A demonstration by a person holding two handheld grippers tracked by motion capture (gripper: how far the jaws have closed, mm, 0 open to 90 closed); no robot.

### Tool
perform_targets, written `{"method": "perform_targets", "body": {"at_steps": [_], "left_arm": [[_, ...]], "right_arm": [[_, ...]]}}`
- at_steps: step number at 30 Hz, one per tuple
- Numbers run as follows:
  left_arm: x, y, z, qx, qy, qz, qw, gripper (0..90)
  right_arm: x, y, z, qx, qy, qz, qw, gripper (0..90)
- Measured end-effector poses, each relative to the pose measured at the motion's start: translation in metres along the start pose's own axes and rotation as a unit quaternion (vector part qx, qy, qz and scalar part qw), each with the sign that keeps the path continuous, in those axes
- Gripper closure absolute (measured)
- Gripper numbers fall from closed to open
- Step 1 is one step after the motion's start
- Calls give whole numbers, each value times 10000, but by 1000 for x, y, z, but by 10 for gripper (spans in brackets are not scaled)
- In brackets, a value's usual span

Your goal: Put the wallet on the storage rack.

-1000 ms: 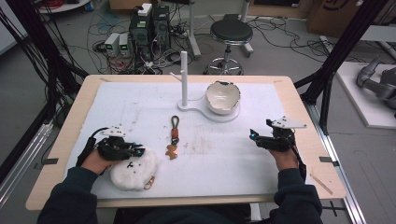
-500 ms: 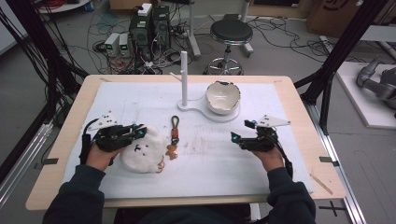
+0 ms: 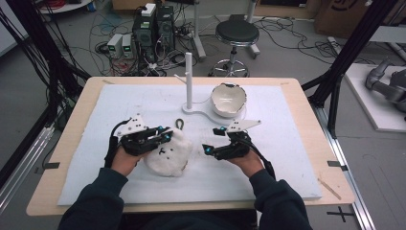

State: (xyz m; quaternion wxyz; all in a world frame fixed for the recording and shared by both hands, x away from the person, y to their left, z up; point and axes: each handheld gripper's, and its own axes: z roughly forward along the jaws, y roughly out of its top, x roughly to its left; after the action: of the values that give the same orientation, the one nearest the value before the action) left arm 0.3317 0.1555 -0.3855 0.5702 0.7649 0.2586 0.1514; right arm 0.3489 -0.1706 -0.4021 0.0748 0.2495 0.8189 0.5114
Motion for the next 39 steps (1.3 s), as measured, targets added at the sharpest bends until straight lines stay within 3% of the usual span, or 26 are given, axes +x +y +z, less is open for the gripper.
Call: {"method": "perform_targets", "body": {"at_steps": [3,4,7,9,11,14,16,18,19,21,23,25,29,31,32,34,35,39], "left_arm": [[-4,6,8,-58,-155,37,9999,786],[-6,8,11,-74,-222,61,9997,786],[-12,13,19,-140,-401,92,9991,786],[-17,14,23,-148,-502,124,9986,786],[-19,13,26,-109,-560,157,9982,786],[-18,13,25,-69,-601,107,9981,737],[-16,13,25,-57,-583,29,9983,710],[-12,11,23,-17,-517,-74,9986,580],[-10,10,22,12,-475,-113,9988,580],[-5,6,19,67,-379,-264,9989,477],[1,-1,16,168,-388,-382,9984,450],[6,-11,14,211,-552,-574,9966,449],[7,-18,18,299,-773,-669,9943,479],[3,-20,24,419,-824,-561,9941,513],[0,-21,27,486,-837,-479,9942,572],[-2,-21,29,560,-724,-340,9952,626],[-1,-21,29,558,-713,-331,9953,685],[0,-18,23,449,-546,-178,9973,736]], "right_arm": [[6,5,10,-34,272,12,9996,280],[10,8,18,-53,535,69,9985,282],[12,9,23,-50,727,130,9973,296],[15,9,28,36,910,151,9957,395],[17,9,30,117,1029,-13,9946,555],[19,10,26,264,830,-291,9958,727],[19,10,25,277,783,-316,9960,739],[16,10,22,290,622,-390,9969,751],[16,10,22,290,622,-390,9969,751],[13,10,16,176,516,-387,9978,753],[11,11,10,29,483,-330,9983,753],[8,11,5,-108,470,-244,9985,753],[4,11,-1,-266,401,-130,9988,753],[1,11,-3,-365,394,-45,9985,752],[1,11,-4,-357,375,-71,9986,751],[1,11,-4,-335,385,-89,9987,750],[1,11,-5,-315,384,-94,9987,749],[2,10,-3,-242,398,-371,9982,718]]}}
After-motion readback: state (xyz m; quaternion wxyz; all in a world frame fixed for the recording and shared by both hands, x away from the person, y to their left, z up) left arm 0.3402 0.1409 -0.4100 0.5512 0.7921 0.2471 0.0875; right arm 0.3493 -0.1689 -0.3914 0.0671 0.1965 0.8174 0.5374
